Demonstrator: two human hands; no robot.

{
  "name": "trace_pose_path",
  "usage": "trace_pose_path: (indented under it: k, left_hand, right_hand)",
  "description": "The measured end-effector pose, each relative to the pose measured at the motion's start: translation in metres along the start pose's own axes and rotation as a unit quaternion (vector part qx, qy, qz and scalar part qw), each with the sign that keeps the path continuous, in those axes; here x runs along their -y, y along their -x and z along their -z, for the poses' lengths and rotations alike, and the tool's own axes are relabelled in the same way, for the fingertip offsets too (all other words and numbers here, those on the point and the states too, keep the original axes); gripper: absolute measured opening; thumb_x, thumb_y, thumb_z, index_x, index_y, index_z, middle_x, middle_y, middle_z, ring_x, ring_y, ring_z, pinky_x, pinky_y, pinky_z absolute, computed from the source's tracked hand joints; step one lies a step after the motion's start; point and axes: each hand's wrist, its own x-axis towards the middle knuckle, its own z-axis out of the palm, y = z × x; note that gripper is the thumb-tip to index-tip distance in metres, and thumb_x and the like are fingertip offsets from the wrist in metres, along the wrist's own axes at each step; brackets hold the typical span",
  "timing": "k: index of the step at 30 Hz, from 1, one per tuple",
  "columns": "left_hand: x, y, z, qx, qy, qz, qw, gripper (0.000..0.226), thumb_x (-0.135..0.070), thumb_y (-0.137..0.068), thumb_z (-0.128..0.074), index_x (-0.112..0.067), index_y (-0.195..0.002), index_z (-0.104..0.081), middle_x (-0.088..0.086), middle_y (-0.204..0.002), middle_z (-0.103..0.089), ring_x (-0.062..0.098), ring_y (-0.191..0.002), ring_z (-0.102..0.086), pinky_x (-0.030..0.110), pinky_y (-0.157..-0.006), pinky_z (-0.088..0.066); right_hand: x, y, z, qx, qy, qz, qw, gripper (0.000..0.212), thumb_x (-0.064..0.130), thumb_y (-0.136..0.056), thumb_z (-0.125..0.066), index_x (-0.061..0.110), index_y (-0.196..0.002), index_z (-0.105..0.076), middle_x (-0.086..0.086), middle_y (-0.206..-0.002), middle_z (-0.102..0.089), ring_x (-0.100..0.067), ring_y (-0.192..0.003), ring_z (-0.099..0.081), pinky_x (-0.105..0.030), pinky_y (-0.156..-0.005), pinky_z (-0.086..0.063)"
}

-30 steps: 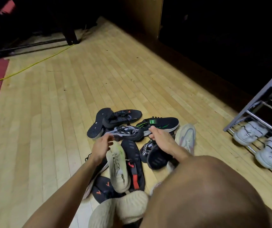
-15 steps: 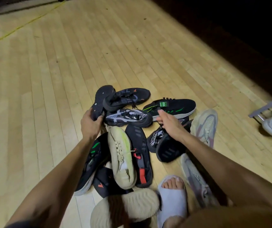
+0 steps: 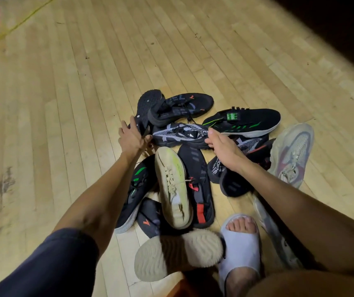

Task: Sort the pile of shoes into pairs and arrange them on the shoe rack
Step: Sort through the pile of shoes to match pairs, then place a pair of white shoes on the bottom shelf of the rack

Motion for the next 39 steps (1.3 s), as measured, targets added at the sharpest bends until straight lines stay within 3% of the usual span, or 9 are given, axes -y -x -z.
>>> trace_pose_path:
  k: [9, 13, 15, 17, 21, 24, 27, 37, 39]
  left_hand:
    - [0.010, -0.016, -0.017, 0.011, 0.027, 0.035, 0.999, 0.067, -0.033, -0.090, -0.066, -0.017, -0.144, -0.030, 0.023, -0.138, -0.039, 0.047, -0.122, -0.042, 0.058, -0.096, -0.042]
    - [0.008, -0.026, -0.020, 0.011, 0.039, 0.040, 0.998, 0.065, -0.035, -0.089, -0.065, -0.020, -0.144, -0.031, 0.022, -0.135, -0.043, 0.045, -0.121, -0.043, 0.055, -0.097, -0.044]
    - [0.010, -0.027, -0.020, 0.012, 0.062, 0.040, 0.997, 0.063, -0.041, -0.086, -0.064, -0.022, -0.140, -0.036, 0.018, -0.129, -0.051, 0.041, -0.115, -0.051, 0.052, -0.095, -0.049]
    - [0.009, -0.023, -0.019, 0.013, 0.162, 0.033, 0.986, 0.060, -0.039, -0.082, -0.068, -0.019, -0.134, -0.045, 0.005, -0.123, -0.060, 0.030, -0.106, -0.060, 0.044, -0.094, -0.052]
    - [0.016, -0.004, -0.008, 0.054, 0.511, 0.133, 0.848, 0.057, -0.003, -0.083, -0.066, -0.015, -0.137, -0.053, 0.007, -0.122, -0.063, 0.026, -0.105, -0.063, 0.036, -0.092, -0.053]
    - [0.040, 0.022, 0.011, 0.065, 0.542, 0.186, 0.817, 0.027, -0.024, -0.084, -0.057, -0.014, -0.107, -0.067, 0.008, -0.096, -0.063, 0.019, -0.075, -0.059, 0.028, -0.064, -0.048]
    - [0.061, 0.047, 0.029, 0.167, 0.645, 0.182, 0.723, 0.030, -0.036, -0.089, -0.050, -0.010, -0.101, -0.057, 0.009, -0.082, -0.058, 0.016, -0.059, -0.055, 0.024, -0.047, -0.048]
    - [0.037, 0.104, 0.049, 0.240, 0.816, 0.162, 0.501, 0.045, -0.039, -0.082, -0.057, -0.014, -0.119, -0.061, 0.007, -0.108, -0.062, 0.020, -0.087, -0.059, 0.025, -0.062, -0.054]
    - [0.016, 0.111, 0.055, 0.280, 0.816, 0.131, 0.488, 0.048, -0.037, -0.073, -0.065, -0.012, -0.114, -0.068, 0.008, -0.109, -0.064, 0.021, -0.088, -0.059, 0.025, -0.064, -0.054]
  right_hand:
    - [-0.019, -0.016, -0.003, -0.006, -0.028, -0.003, 1.000, 0.088, 0.081, -0.076, -0.017, 0.038, -0.149, -0.037, 0.012, -0.130, -0.065, -0.014, -0.132, -0.051, -0.044, -0.116, -0.032]
    - [-0.017, -0.018, 0.000, -0.012, -0.023, -0.003, 1.000, 0.055, 0.078, -0.082, -0.017, 0.050, -0.112, -0.054, 0.026, -0.100, -0.066, -0.014, -0.117, -0.060, -0.044, -0.107, -0.041]
    - [-0.014, -0.017, 0.002, -0.008, -0.040, -0.009, 0.999, 0.054, 0.078, -0.083, -0.020, 0.046, -0.102, -0.059, 0.021, -0.106, -0.067, -0.014, -0.115, -0.060, -0.047, -0.106, -0.043]
    - [-0.012, -0.015, 0.002, -0.008, -0.051, -0.015, 0.999, 0.068, 0.080, -0.081, -0.021, 0.042, -0.121, -0.061, 0.014, -0.120, -0.068, -0.014, -0.118, -0.059, -0.048, -0.108, -0.042]
    - [-0.004, -0.005, 0.005, -0.014, -0.050, -0.016, 0.998, 0.078, 0.081, -0.078, -0.021, 0.035, -0.126, -0.062, 0.006, -0.129, -0.066, -0.017, -0.119, -0.059, -0.048, -0.108, -0.043]
    - [0.009, 0.006, 0.009, -0.016, -0.047, -0.010, 0.999, 0.083, 0.082, -0.075, -0.019, 0.034, -0.128, -0.062, 0.007, -0.130, -0.065, -0.018, -0.120, -0.059, -0.049, -0.108, -0.042]
    - [0.023, 0.016, 0.011, -0.016, -0.054, -0.002, 0.998, 0.088, 0.084, -0.072, -0.018, 0.033, -0.130, -0.061, 0.006, -0.131, -0.065, -0.018, -0.122, -0.058, -0.048, -0.109, -0.041]
    - [0.038, 0.041, -0.007, 0.021, -0.030, 0.024, 0.999, 0.086, 0.090, -0.075, -0.020, 0.037, -0.130, -0.060, 0.013, -0.126, -0.067, -0.013, -0.120, -0.059, -0.045, -0.111, -0.040]
    - [0.039, 0.045, -0.004, 0.019, -0.044, 0.030, 0.998, 0.087, 0.089, -0.073, -0.022, 0.036, -0.131, -0.060, 0.012, -0.126, -0.067, -0.014, -0.119, -0.059, -0.045, -0.110, -0.042]
